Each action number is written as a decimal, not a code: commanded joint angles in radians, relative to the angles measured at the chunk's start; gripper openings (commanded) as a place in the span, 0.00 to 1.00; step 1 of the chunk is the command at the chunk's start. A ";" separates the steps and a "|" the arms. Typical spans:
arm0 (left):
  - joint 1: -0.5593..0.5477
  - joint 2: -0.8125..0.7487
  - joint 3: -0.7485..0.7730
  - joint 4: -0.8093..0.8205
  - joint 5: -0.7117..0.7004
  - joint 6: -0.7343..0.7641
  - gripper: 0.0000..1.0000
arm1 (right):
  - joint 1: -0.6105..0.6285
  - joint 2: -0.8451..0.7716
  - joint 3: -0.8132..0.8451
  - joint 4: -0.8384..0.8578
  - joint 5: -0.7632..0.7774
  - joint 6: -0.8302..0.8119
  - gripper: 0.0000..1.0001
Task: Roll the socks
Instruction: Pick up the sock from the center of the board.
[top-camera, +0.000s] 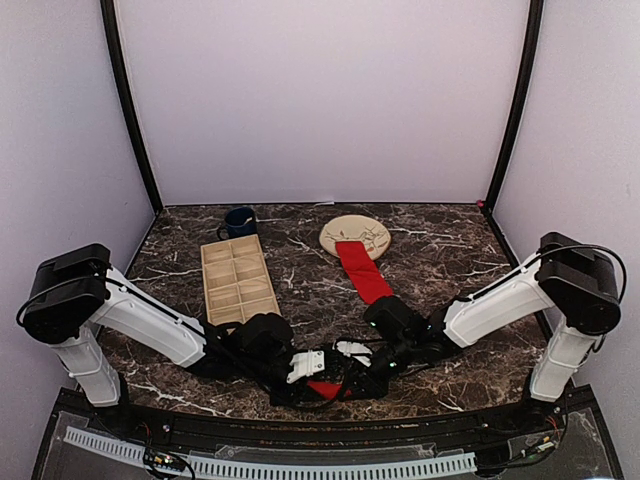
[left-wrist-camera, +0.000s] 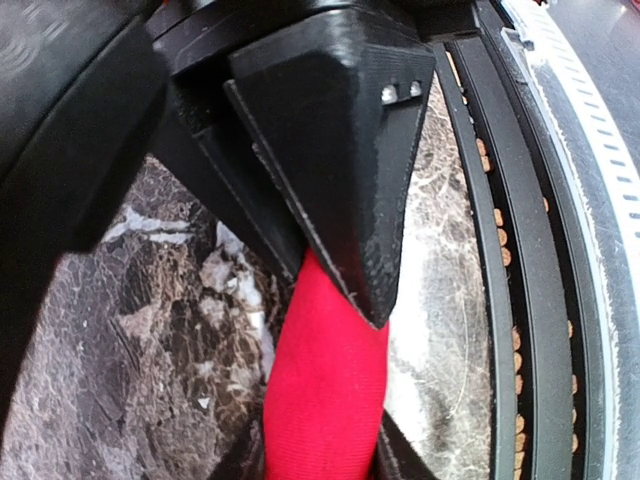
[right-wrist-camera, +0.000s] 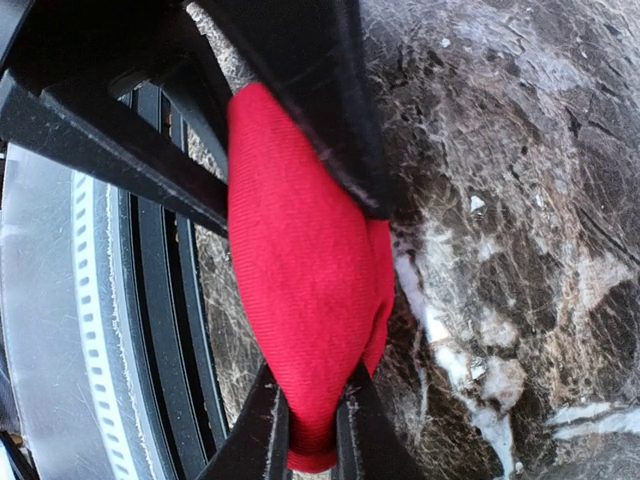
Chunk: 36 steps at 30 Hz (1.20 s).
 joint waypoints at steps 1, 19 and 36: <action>0.004 -0.001 0.018 -0.018 0.022 0.006 0.29 | -0.010 0.030 0.001 -0.045 -0.002 0.006 0.00; 0.005 -0.011 0.017 -0.046 0.033 0.024 0.09 | -0.028 0.026 -0.024 -0.019 0.001 0.030 0.38; 0.028 -0.102 -0.008 -0.097 0.003 0.028 0.06 | -0.075 -0.066 -0.146 0.072 0.028 0.093 0.44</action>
